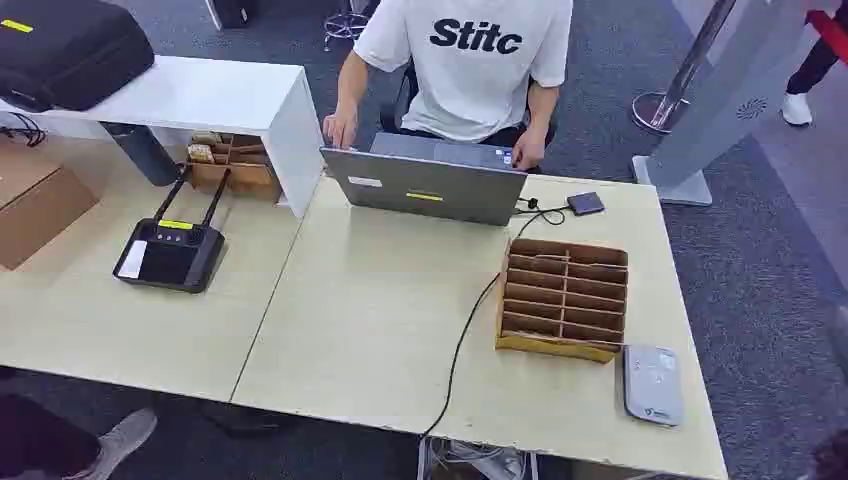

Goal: Pass the card to the sensor for recognition and then transmit it.

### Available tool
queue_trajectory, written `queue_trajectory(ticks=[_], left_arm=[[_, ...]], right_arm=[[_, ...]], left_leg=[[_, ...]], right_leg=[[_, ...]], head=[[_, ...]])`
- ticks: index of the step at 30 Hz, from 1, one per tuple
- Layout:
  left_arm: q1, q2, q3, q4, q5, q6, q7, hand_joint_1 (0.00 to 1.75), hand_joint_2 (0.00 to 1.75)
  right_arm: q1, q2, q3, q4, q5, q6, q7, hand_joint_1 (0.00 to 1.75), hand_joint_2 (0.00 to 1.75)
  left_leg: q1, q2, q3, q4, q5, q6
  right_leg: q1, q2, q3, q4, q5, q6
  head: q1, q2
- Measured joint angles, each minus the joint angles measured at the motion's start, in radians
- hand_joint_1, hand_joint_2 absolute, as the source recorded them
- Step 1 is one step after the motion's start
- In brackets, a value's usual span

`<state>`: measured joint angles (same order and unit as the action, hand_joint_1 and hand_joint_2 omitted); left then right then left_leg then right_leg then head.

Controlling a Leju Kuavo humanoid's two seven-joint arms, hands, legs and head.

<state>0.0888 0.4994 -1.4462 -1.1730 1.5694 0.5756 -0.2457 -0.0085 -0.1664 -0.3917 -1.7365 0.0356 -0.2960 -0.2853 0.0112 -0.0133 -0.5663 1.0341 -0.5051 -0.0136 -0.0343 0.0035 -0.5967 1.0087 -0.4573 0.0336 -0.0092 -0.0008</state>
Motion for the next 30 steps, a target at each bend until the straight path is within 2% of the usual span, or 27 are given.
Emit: queue_trajectory(ticks=[6,12,23,30], left_arm=[[-0.007,0.000,-0.003,-0.005,0.000,0.002,0.000,0.00,1.75],[-0.025,0.000,-0.025,-0.005,0.000,-0.007,0.002,0.00,1.75],[-0.056,-0.014,-0.052,0.038,-0.023,-0.058,0.026,0.00,1.75],[-0.072,-0.038,-0.056,0.098,-0.045,-0.100,0.047,0.00,1.75]], right_arm=[[-0.063,-0.090,0.140,0.000,0.164,0.011,0.018,0.00,1.75],[-0.172,-0.143,0.278,0.012,0.297,0.026,0.035,0.00,1.75],[-0.422,-0.153,0.506,0.135,0.453,0.068,0.088,0.00,1.75],[-0.574,-0.127,0.622,0.263,0.529,0.097,0.130,0.00,1.75]], left_leg=[[0.000,-0.001,0.000,0.000,0.000,0.000],[0.000,-0.001,0.000,0.000,0.000,0.000],[0.000,-0.001,-0.001,0.000,0.002,-0.001],[0.000,-0.002,-0.001,0.000,0.002,-0.001]], right_leg=[[0.000,0.000,0.000,0.000,0.000,0.000],[0.000,0.000,0.000,0.000,0.000,0.000],[0.000,-0.001,0.000,0.001,0.001,-0.001],[0.000,-0.001,0.000,0.001,0.002,0.000]], head=[[0.000,0.000],[0.000,0.000],[0.000,0.000],[0.000,0.000]])
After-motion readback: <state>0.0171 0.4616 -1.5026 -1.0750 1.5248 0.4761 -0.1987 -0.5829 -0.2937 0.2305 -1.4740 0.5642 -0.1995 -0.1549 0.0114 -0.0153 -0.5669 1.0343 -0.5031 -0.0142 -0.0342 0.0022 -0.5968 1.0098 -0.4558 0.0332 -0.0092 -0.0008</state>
